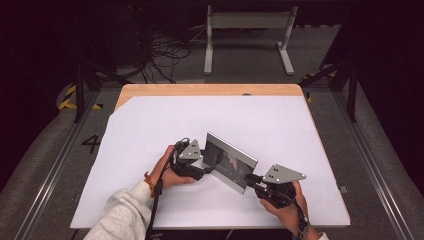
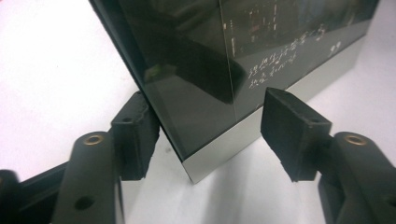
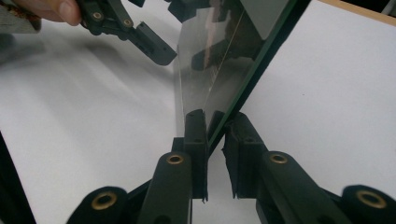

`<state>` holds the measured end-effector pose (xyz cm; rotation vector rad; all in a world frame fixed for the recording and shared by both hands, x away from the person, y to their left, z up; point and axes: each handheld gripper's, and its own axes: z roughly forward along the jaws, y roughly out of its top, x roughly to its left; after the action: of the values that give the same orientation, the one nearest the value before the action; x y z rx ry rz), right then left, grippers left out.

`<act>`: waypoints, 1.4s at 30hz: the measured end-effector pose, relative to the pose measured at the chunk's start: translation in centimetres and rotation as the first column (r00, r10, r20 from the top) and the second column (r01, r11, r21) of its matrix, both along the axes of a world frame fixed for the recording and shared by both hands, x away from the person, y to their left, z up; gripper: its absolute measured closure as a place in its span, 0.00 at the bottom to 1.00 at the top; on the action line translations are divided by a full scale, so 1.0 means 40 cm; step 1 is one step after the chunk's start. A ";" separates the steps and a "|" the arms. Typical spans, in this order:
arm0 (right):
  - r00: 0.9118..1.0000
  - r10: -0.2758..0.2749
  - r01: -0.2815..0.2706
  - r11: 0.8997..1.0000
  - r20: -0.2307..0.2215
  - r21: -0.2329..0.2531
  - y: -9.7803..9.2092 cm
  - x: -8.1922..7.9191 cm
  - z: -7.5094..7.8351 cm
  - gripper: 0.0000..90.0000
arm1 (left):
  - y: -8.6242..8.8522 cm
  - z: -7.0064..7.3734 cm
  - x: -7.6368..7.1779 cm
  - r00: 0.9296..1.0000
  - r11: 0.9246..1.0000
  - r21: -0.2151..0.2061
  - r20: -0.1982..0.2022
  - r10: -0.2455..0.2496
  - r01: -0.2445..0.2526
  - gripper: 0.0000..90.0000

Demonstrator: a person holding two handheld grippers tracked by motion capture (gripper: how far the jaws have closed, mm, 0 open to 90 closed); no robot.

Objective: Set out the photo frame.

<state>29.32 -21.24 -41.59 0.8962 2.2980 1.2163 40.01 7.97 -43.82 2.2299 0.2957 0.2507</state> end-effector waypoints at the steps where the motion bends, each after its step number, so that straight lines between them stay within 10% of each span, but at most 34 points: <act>1: 1.000 0.000 0.000 1.000 -0.004 0.004 0.002 0.007 -0.005 0.89 | 0.011 -0.001 -0.004 1.000 1.000 -0.005 -0.001 0.004 -0.004 0.51; 15: 1.000 0.012 -0.012 1.000 0.022 -0.018 0.012 0.052 -0.012 0.85 | 0.057 -0.007 -0.056 0.996 0.996 0.034 0.029 0.080 -0.081 0.69; 42: 1.000 0.013 -0.014 0.998 -0.023 -0.057 0.024 0.067 -0.059 0.80 | 0.048 -0.048 -0.079 0.993 0.989 0.087 0.016 0.116 -0.117 0.70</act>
<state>31.99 -20.29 -43.94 0.8801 2.3481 1.1456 36.83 9.88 -45.76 2.3003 0.4171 0.3444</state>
